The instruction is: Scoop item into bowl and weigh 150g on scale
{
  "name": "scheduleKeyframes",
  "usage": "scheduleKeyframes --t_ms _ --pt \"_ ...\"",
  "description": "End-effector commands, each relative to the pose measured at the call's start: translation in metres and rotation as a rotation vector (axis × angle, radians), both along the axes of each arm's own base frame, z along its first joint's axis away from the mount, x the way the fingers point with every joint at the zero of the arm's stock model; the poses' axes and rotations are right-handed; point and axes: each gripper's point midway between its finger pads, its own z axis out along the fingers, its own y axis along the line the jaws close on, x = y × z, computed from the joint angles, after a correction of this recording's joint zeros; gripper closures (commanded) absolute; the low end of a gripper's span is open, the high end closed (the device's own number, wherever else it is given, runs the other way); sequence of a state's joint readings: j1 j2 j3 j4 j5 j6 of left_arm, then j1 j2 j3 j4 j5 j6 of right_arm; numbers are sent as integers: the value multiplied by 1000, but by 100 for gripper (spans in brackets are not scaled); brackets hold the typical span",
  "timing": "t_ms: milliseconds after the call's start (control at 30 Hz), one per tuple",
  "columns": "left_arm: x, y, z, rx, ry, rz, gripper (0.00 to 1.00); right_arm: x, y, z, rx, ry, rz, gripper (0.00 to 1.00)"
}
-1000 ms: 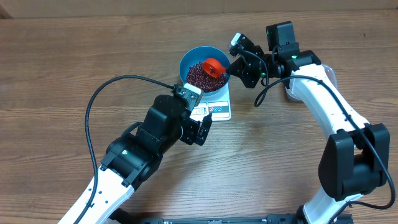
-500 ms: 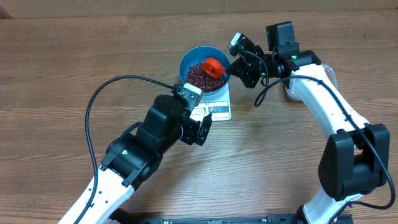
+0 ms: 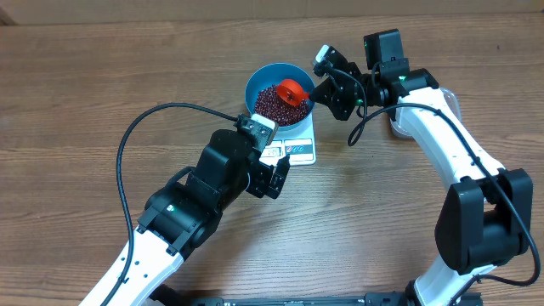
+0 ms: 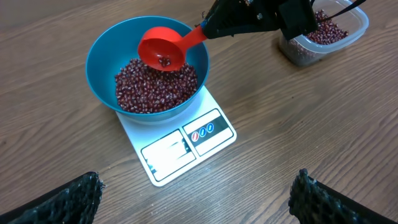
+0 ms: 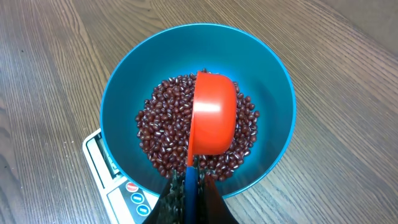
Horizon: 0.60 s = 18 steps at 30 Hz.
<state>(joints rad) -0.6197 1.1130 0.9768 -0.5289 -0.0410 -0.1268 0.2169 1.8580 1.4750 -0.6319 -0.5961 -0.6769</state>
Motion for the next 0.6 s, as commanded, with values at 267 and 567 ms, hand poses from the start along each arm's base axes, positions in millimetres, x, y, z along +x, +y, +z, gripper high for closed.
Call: scheduleKeyframes --t_ms 267,567 --pt "0 0 0 -2 -5 -7 0 8 -5 20 -29 -60 -41 96" --pt "1 -1 1 -7 -11 -7 1 3 2 24 9 -49 -14 96"
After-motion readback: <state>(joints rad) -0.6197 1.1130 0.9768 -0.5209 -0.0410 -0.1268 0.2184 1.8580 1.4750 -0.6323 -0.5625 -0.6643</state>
